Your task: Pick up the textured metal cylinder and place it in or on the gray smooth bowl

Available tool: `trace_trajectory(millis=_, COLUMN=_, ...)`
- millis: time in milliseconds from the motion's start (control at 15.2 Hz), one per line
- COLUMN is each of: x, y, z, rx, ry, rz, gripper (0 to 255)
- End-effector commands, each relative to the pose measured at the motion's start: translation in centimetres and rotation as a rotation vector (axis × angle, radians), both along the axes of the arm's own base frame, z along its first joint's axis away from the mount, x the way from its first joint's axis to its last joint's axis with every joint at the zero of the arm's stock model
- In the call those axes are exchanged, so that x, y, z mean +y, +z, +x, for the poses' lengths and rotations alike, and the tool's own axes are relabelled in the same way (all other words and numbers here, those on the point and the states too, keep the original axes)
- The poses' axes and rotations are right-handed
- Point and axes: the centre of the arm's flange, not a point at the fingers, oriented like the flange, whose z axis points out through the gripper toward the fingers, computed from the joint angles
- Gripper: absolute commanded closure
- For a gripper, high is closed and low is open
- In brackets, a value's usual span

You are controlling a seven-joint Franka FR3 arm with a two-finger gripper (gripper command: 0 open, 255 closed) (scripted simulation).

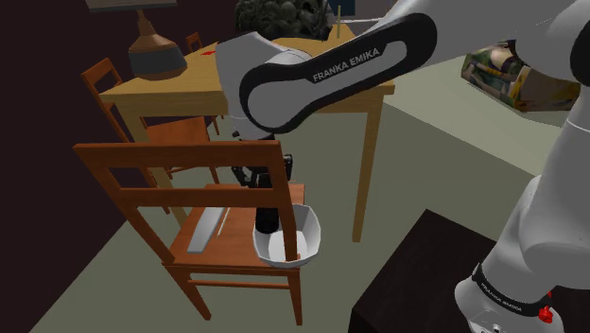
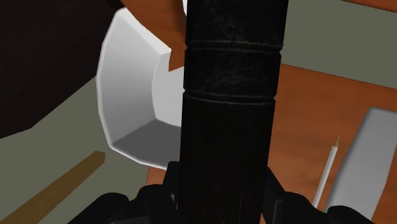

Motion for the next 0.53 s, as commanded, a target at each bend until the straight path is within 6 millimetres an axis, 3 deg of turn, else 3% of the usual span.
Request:
trace_trajectory(millis=0, x=-0.1, y=-0.2, z=-2.8, rx=0.0, ry=-0.001, rz=0.0, gripper=255)
trace_trajectory(millis=66, x=0.0, y=-0.2, z=-4.4, rx=0.0, ry=-0.001, rz=0.0, gripper=255)
trace_trajectory(millis=462, x=0.0, y=-3.4, z=-4.4, rx=0.0, ry=-0.001, rz=0.0, gripper=255)
